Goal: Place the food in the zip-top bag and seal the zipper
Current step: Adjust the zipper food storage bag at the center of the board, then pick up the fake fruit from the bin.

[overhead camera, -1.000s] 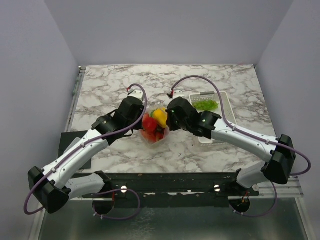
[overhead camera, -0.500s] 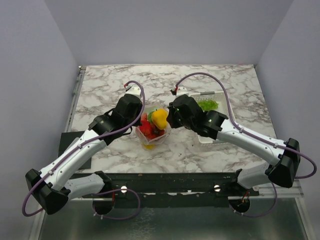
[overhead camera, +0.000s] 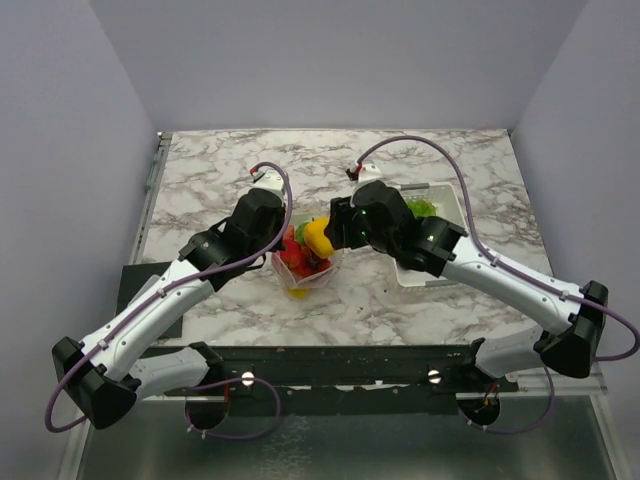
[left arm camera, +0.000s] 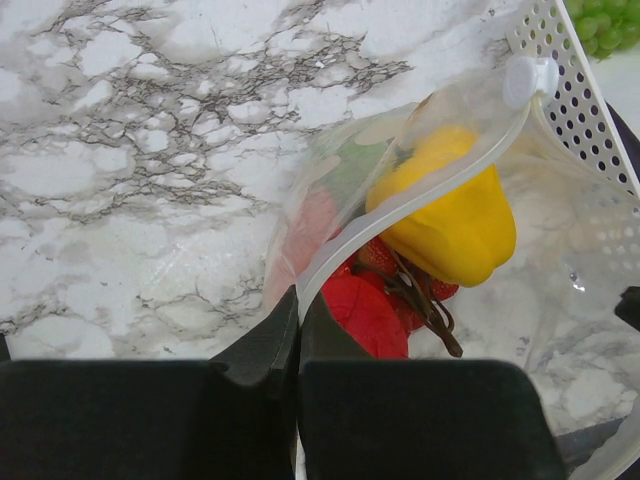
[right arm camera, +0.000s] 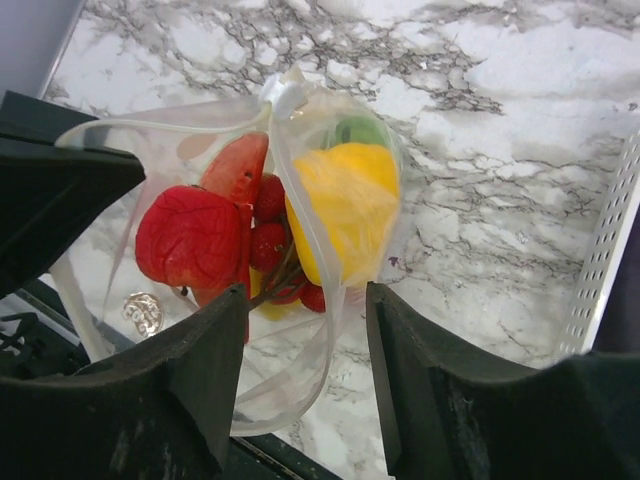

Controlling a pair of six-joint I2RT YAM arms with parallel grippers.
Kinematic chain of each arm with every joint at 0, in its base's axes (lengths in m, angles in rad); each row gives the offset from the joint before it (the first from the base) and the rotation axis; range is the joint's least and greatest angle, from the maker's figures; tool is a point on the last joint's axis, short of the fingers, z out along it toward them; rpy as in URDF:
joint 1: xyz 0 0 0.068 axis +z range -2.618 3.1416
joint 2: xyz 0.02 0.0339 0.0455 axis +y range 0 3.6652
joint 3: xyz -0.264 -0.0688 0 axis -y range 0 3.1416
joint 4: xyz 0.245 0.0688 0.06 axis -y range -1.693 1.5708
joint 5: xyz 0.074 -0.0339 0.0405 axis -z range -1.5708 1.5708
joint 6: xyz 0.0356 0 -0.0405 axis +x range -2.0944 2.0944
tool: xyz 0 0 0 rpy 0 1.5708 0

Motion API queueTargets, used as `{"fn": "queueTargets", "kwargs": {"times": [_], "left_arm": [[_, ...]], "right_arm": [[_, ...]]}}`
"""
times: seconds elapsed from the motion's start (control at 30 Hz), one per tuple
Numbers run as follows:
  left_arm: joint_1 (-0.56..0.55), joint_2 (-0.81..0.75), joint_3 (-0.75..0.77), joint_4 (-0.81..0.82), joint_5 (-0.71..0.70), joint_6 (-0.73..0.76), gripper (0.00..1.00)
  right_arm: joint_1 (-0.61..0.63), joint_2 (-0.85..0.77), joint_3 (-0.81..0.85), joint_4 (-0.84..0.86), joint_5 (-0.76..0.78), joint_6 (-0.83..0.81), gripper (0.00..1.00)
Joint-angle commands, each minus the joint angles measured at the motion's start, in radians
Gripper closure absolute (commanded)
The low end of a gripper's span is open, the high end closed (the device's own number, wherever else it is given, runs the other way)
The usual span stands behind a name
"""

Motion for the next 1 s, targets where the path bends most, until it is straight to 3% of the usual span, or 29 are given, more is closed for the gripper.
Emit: {"fn": "queueTargets", "kwargs": {"times": [0.0, 0.47, 0.97], "left_arm": [[0.001, -0.012, -0.014, 0.042, -0.002, 0.018, 1.0], [0.005, -0.02, -0.051, 0.081, -0.007, 0.033, 1.0], [0.016, -0.08, -0.129, 0.121, 0.015, 0.036, 1.0]], "right_arm": [[0.007, -0.072, 0.053, -0.035, 0.058, -0.024, 0.43], [-0.064, -0.099, 0.159, -0.221, 0.273, -0.139, 0.4], [-0.492, -0.068, -0.037, -0.147, 0.009, -0.14, 0.36]]}}
